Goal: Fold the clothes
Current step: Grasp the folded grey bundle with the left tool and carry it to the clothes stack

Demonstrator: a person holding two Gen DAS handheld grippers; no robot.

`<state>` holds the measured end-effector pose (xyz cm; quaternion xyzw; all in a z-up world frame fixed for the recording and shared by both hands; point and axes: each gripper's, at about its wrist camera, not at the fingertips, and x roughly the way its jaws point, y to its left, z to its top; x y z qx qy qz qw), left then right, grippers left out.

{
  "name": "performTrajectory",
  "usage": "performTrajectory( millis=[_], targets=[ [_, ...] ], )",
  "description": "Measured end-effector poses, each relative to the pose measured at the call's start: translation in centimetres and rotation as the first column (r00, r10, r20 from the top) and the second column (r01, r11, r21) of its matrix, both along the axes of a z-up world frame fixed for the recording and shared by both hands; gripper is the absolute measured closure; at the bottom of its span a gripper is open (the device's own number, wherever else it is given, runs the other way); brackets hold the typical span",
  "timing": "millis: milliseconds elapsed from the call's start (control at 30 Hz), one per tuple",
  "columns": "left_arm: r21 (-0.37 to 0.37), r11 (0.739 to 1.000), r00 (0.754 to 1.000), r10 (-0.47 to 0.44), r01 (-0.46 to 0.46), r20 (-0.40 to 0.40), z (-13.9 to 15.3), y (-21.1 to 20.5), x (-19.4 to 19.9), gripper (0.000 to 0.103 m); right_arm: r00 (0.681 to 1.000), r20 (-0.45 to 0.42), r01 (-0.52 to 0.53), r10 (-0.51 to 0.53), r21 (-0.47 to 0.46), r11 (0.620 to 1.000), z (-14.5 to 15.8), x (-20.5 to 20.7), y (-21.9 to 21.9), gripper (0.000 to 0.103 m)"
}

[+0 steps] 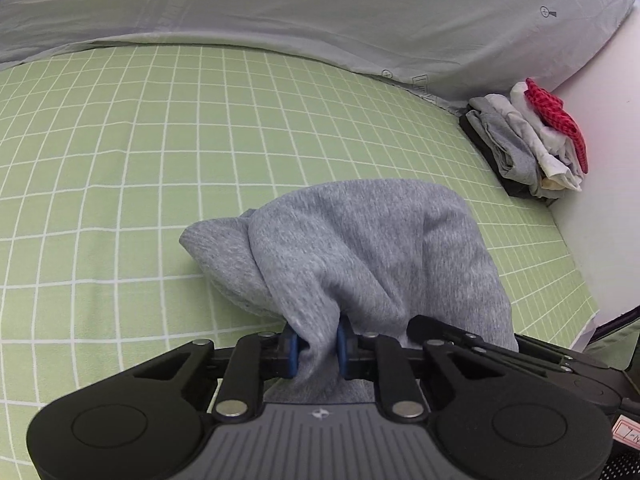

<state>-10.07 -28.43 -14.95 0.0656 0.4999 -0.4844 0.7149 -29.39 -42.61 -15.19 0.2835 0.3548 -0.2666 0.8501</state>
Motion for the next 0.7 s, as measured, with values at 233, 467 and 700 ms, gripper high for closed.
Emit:
performTrajectory(
  millis=[233, 467, 700],
  targets=[
    [-0.032, 0.991, 0.991, -0.128, 0.129, 0.046, 2.4, -10.5, -9.4, 0.084, 0.988, 0.043, 0.145, -0.146, 0.034, 0.989, 1.3, -9.0, -9.4, 0.074],
    [-0.023, 0.979, 0.979, -0.202, 0.203, 0.027, 2.9, -24.4, -21.9, 0.085, 0.976, 0.008, 0.215, -0.217, 0.092, 0.972, 0.0, -20.0, -21.9, 0.074],
    [-0.088, 0.963, 0.967, -0.252, 0.253, 0.028, 4.1, -37.1, -30.3, 0.085, 0.969, 0.021, 0.244, -0.245, 0.029, 0.969, 1.0, -29.3, -33.3, 0.074]
  ],
)
